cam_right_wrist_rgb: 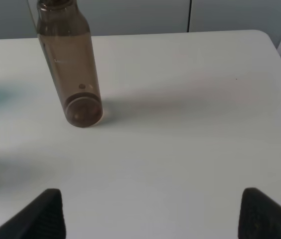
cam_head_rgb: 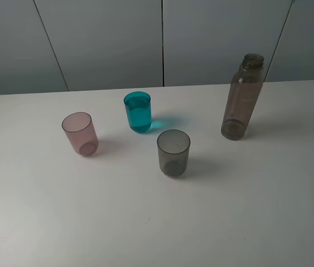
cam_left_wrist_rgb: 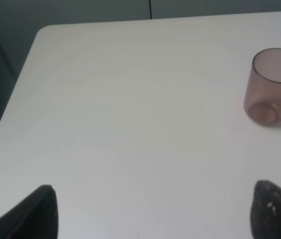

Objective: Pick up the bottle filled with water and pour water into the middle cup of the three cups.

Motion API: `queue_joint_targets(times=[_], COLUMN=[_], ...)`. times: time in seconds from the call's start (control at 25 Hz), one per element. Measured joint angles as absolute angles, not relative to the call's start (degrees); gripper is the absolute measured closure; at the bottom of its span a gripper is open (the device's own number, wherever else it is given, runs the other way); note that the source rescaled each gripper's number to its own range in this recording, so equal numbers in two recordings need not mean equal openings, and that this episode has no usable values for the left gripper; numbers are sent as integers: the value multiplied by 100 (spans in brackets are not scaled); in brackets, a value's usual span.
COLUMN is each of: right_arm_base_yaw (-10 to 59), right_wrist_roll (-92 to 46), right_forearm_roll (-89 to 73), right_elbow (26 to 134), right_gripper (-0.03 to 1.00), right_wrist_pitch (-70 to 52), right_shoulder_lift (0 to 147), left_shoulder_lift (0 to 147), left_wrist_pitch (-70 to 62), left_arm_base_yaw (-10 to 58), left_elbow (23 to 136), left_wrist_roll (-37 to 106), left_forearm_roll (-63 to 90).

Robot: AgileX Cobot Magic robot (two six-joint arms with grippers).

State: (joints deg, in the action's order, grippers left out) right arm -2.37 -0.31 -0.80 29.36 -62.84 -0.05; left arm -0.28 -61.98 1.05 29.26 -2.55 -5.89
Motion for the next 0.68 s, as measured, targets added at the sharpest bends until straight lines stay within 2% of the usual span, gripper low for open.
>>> queue_joint_targets(times=[0.68], right_arm_base_yaw=[-237], right_wrist_roll=[-31], right_forearm_roll=[-80], right_elbow=[2936], right_gripper=[70], right_wrist_pitch=[-6284], right_shoulder_lift=[-5], left_shoulder_lift=[-28], left_wrist_pitch=[-6198], left_arm_base_yaw=[105], left_elbow=[2926], left_wrist_roll=[-244], left_forearm_roll=[-589])
